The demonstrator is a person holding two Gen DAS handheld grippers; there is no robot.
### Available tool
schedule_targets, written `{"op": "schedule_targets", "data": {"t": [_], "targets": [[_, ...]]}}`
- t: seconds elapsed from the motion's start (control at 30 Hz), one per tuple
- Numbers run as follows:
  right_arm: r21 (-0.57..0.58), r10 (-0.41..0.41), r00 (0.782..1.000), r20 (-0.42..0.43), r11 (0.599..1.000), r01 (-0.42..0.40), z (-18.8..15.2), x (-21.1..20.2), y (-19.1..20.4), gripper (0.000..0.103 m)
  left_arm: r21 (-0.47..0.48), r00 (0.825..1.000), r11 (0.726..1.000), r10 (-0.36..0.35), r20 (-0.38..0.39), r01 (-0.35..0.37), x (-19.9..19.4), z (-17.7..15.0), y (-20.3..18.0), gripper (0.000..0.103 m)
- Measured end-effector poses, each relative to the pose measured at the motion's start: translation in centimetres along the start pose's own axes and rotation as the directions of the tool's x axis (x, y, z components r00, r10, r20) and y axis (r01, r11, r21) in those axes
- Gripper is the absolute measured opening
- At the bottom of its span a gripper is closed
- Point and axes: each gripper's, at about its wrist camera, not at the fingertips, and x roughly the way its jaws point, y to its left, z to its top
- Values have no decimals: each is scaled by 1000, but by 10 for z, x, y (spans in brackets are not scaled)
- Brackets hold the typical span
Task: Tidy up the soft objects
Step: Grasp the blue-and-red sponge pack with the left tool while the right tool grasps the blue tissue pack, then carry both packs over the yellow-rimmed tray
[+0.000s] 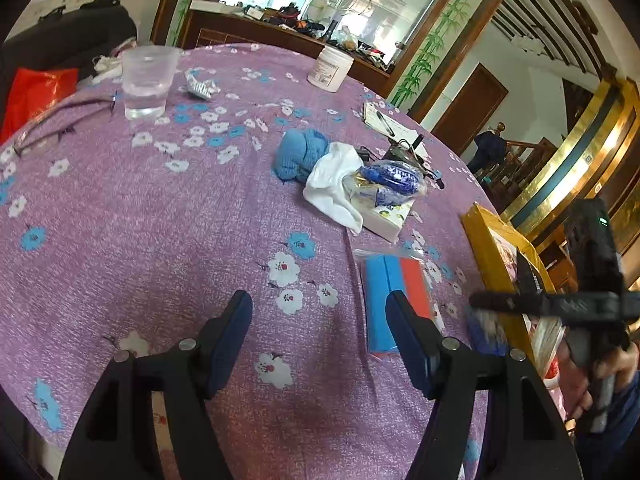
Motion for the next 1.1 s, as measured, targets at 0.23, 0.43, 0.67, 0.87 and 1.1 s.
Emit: {"op": "schedule_targets", "data": {"t": [0.23,0.43,0.67,0.87,1.1], "targets": [[-84,-10,991,133,996,21,-32,-47,27,71,1,1000,1000,-18,-16,18,-4,0,-5,72],[-69,10,977,215,998,5,-59,-77,15,71,87,993,995,-32,-110,42,12,-2,-37,79],[-7,65,953,296,998,-66,-92,-80,0,71,215,978,976,87,-190,-45,50,-2,-76,79],[-34,46,957,288,999,-38,-102,-79,3,71,287,970,946,196,-145,-148,65,-5,-80,47],[-167,-73,978,196,980,107,-84,-58,22,71,282,972,947,197,-127,-156,42,-14,-58,46]]}}
